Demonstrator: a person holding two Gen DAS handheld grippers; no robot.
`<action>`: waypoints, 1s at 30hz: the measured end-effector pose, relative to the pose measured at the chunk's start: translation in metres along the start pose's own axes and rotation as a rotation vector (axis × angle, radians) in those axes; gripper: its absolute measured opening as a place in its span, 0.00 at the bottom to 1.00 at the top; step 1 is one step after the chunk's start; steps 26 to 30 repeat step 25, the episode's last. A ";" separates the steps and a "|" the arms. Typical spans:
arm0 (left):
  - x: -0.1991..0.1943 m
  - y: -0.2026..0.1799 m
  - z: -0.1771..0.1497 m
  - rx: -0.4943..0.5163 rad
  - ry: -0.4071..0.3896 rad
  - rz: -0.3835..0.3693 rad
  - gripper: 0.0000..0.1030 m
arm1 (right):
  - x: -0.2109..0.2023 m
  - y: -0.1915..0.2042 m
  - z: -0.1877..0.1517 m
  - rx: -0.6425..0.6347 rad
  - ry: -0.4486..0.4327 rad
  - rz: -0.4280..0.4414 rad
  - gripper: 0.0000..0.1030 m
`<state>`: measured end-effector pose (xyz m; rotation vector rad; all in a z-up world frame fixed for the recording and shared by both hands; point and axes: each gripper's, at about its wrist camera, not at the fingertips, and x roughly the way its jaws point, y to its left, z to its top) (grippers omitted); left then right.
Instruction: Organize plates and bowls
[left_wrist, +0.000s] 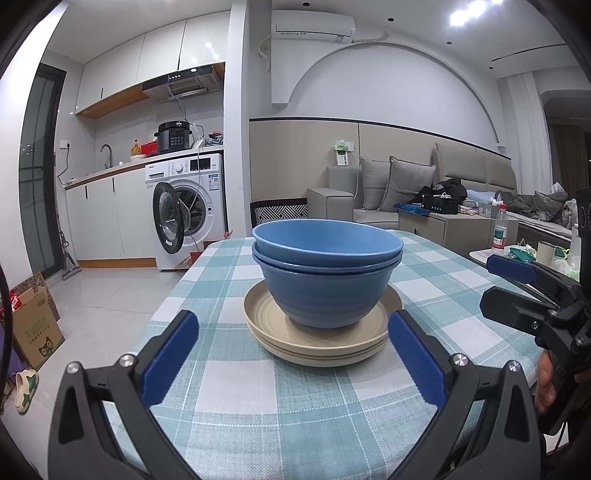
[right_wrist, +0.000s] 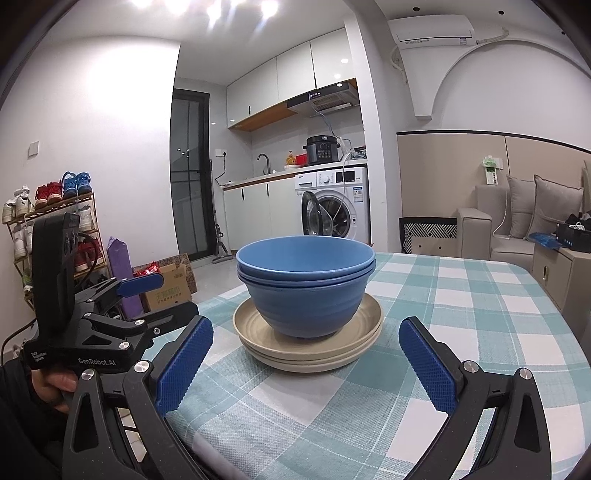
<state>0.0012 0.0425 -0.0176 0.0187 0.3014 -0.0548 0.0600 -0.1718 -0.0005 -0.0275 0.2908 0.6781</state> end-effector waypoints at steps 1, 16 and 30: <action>0.000 0.000 0.000 0.000 0.001 0.000 1.00 | 0.000 0.000 0.000 0.000 0.000 0.002 1.00; 0.001 -0.001 -0.001 0.000 0.000 0.000 1.00 | 0.000 0.001 -0.001 -0.003 0.005 0.004 1.00; 0.001 -0.001 -0.001 0.000 0.000 0.000 1.00 | 0.000 0.001 -0.001 -0.004 0.006 0.004 1.00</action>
